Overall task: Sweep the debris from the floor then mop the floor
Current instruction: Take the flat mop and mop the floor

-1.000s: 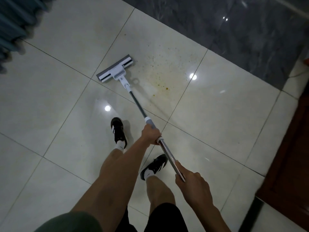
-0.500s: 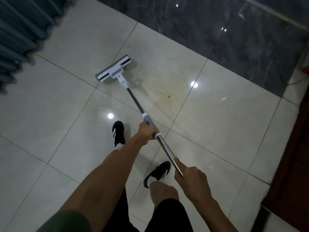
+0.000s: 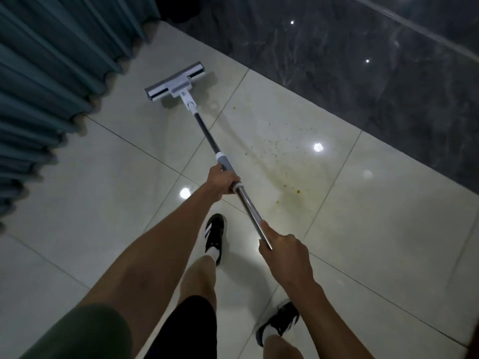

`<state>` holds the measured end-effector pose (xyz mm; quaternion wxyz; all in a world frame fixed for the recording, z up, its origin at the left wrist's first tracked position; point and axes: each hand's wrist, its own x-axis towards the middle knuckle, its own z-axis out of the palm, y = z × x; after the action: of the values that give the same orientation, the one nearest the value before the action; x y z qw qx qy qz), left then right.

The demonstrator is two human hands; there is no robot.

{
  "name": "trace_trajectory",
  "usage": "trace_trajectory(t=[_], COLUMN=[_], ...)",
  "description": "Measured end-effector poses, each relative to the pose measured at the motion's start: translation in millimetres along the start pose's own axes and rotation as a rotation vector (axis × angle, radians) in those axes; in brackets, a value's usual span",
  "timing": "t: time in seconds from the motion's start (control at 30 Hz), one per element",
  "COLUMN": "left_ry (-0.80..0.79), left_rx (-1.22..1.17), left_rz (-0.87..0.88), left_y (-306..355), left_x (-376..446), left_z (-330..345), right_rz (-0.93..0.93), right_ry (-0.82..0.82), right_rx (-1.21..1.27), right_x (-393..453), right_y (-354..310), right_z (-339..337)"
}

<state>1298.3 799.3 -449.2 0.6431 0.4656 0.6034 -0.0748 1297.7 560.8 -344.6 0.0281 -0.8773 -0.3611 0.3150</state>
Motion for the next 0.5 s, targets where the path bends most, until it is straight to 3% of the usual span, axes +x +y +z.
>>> trace_trajectory(t=[0.27,0.5], left_ry=[0.027,0.039], left_rx=[0.041,0.039], left_rz=[0.036,0.026], left_y=[106.2,131.9], left_x=[93.1,129.5], left_z=[-65.3,-67.9], right_rz=[-0.001,0.045], right_ry=[0.016,-0.007], right_rx=[0.047,0.078], right_x=[134.8,181.2], right_y=[-80.4,-99.6], right_z=[-48.1,-58.3])
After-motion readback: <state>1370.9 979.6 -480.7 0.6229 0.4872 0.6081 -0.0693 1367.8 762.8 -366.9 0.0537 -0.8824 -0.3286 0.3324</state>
